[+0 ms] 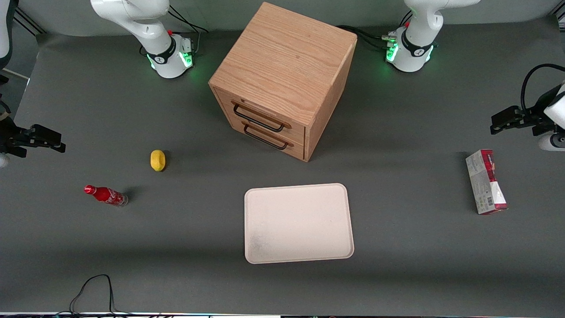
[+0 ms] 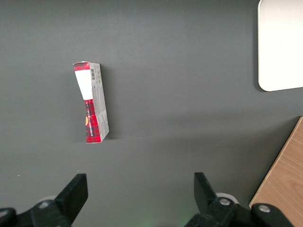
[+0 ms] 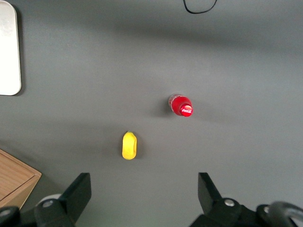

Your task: Place red cookie box on tray

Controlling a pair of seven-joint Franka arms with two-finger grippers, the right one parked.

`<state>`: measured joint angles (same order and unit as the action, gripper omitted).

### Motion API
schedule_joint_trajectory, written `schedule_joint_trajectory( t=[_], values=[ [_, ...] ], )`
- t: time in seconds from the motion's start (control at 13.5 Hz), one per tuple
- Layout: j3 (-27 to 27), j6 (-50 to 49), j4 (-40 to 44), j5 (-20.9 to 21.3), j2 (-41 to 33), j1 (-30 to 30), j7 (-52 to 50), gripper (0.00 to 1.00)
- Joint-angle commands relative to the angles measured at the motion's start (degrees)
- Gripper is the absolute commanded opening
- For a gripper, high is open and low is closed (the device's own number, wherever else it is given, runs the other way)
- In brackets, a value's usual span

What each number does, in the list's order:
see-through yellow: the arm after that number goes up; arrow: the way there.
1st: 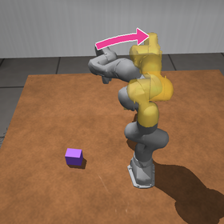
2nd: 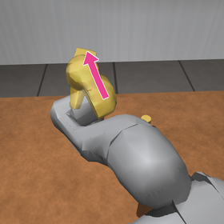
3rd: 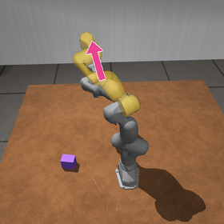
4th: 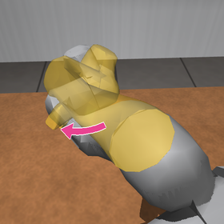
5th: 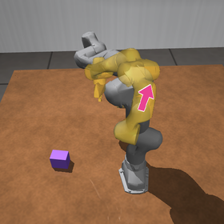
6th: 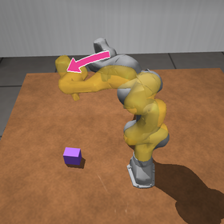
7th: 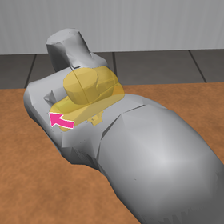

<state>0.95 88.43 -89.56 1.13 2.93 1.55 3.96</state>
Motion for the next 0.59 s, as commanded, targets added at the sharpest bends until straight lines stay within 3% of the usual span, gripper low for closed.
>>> schedule_joint_trajectory(
  t=[0.0,0.52],
  values=[
    [-0.77,-0.63,-0.52,0.54,-0.39,1.42,-0.44,1.00],
    [-0.68,6.58,-5.62,0.80,0.93,13.90,8.17,1.00]
  ],
)
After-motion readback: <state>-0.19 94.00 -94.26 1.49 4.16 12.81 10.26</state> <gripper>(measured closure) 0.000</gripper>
